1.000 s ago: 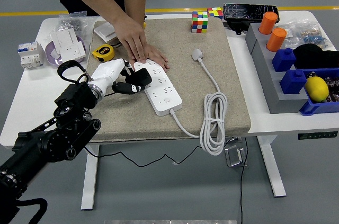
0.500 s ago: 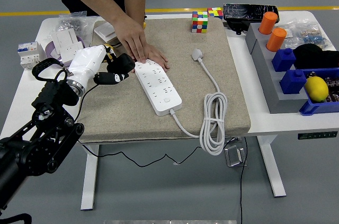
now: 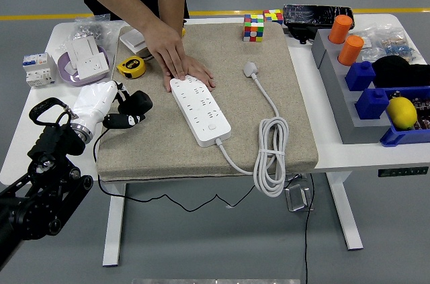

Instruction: Pick up the plug,place it near the board,insert it into the board,press the button

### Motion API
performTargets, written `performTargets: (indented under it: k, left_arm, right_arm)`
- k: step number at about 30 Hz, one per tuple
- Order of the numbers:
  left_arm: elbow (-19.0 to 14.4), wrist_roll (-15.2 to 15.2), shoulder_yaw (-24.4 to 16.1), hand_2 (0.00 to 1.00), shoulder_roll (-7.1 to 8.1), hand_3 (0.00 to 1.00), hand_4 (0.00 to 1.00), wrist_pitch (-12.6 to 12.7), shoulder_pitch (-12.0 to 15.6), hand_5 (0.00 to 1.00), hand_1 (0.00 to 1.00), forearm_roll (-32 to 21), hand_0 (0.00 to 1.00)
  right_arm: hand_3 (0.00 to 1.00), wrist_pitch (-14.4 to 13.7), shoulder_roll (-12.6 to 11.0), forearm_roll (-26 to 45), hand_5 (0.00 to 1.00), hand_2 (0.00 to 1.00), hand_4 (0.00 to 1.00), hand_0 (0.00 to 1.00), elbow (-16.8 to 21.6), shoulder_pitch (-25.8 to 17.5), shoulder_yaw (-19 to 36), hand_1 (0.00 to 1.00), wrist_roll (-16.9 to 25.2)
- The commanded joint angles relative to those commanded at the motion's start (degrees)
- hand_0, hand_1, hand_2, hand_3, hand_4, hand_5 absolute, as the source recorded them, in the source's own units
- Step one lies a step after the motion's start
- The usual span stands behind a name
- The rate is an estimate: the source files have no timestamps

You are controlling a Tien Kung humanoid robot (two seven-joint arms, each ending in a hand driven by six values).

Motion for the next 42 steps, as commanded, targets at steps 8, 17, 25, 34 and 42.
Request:
performTargets:
  k: [8,17,25,34,42]
  left_arm:
    - [-1.11,-3.26,0.88,0.531,-0.05,0.412,0.749,0.82,1.91,0.317,0.599,-0.79,0.465]
    - [-4.78,-3.4,1.67,0.6,0.52,0.557,0.936,-6.72,2.82,0.402,0.674,-5.63,0.563]
    - [-10.48,0.11,1.31,0.66,1.44,0.594,0.998,-22.87,2.89,0.521,0.708,-11.69,0.677]
    - [-10.82,-0.26,0.19,0.686,0.95,0.648,0.998,-22.55,2.39,0.573,0.736,-12.5,0.722]
    - [-10.13,-0.84,-0.86,0.706,1.02,0.683,0.998,-20.2,2.11,0.596,0.756,-10.43,0.725]
  right_arm:
    - [0.853,2.05,0.03,1.77,0.998,0.854,0.998,0.998,0.13,-0.83,2.74,0.912,-0.51]
    - [0.761,11.36,-0.16,8.41,0.879,0.735,0.998,0.851,-0.61,-1.48,6.02,0.767,-2.75]
    - [0.759,15.89,-0.47,9.89,0.865,0.736,0.998,0.838,-0.78,-1.17,6.54,0.769,-4.18]
    - [0.763,14.52,-0.43,9.76,0.869,0.734,0.998,0.829,-0.82,-1.19,6.16,0.765,-3.53]
    - [0.764,13.81,-0.42,9.4,0.875,0.734,0.998,0.831,-0.8,-0.97,5.93,0.763,-3.37]
